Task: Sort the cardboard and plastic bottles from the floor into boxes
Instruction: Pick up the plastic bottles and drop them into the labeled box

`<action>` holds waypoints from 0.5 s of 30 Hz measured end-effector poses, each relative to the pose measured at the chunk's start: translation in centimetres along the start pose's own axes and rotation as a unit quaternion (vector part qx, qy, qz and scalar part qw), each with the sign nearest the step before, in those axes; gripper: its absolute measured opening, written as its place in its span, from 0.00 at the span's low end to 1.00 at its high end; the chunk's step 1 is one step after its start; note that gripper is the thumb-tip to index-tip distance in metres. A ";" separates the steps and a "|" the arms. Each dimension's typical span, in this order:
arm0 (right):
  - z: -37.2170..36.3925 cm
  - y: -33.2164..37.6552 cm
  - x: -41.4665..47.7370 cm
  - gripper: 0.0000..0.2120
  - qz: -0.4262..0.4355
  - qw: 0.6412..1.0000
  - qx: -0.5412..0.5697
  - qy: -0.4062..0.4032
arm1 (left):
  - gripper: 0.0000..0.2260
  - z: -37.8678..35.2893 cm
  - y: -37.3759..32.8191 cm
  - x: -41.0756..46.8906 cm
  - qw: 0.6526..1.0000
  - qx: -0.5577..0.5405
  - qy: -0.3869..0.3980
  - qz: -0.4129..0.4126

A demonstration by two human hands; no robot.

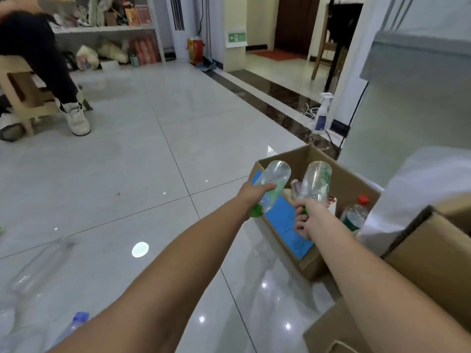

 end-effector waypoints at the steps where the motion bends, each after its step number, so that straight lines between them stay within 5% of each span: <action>1: 0.2 0.3 0.4 0.14 0.006 1.000 0.011 -0.010 | 0.30 -1.3 -0.4 1.0 1.000 0.005 0.012 0.005; 9: 2.9 -0.5 6.8 0.03 0.048 0.998 -0.041 0.019 | 0.40 -7.3 -2.9 6.5 0.978 0.196 0.059 -0.031; 15: 0.5 0.0 6.5 0.18 0.031 0.998 -0.052 -0.028 | 0.44 -4.2 -0.4 7.6 0.916 0.394 0.080 -0.004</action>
Point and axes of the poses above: each hand's wrist, its own x-axis towards the middle knuckle, its own z-axis out of the back of the hand, y = z × x, the point moved 2 cm from there along x, towards the middle knuckle, and after that the axes turned 12 degrees about y, right-handed, at the moved point
